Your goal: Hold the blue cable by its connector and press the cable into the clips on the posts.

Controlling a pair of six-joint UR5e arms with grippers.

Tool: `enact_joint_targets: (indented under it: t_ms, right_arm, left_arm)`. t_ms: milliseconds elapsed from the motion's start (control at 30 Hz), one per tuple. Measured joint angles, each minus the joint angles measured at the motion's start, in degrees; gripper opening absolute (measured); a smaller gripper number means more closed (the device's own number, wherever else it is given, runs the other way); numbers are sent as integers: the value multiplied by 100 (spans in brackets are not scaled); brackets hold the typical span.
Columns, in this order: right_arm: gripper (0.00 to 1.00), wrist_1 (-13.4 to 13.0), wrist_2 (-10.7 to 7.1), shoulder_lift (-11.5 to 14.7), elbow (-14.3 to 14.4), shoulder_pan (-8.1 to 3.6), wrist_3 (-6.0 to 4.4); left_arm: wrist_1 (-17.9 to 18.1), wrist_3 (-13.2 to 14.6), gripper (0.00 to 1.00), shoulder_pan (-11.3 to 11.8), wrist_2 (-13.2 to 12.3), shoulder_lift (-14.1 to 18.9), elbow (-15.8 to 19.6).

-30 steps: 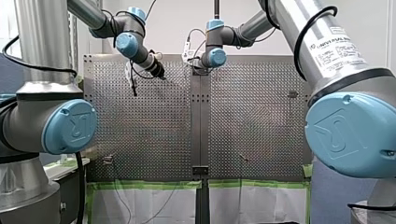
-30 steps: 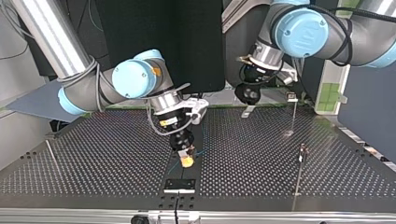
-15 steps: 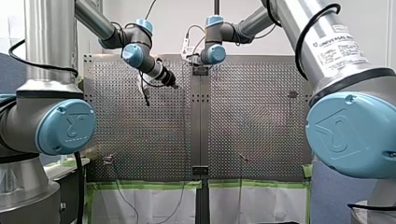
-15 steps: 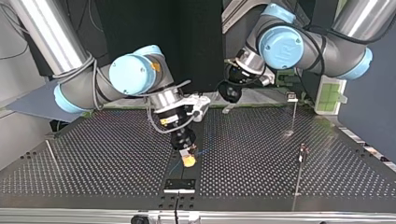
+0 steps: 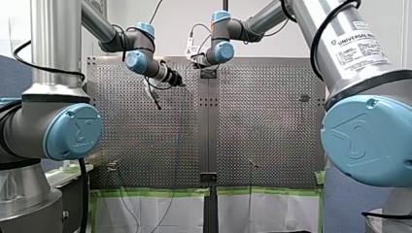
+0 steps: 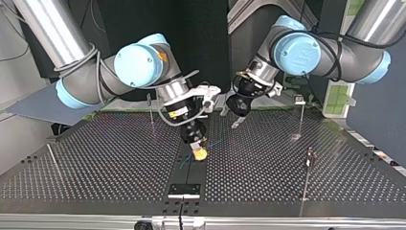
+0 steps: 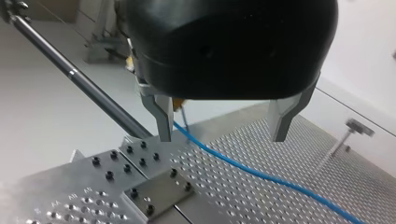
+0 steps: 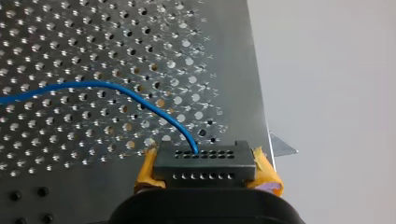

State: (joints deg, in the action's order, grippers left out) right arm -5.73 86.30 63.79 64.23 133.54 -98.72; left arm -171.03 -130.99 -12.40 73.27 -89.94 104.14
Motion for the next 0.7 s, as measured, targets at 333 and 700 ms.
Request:
enact_joint_targets:
  t_ms: [333, 700]
  right_arm:
    - [0, -14, 3, 0, 32, 9, 9]
    - [0, -17, -6, -2, 33, 14, 9]
  left_arm:
    - [491, -491, 100, 159, -408, -25, -1]
    - [857, -1001, 100, 256, -648, -232, -1]
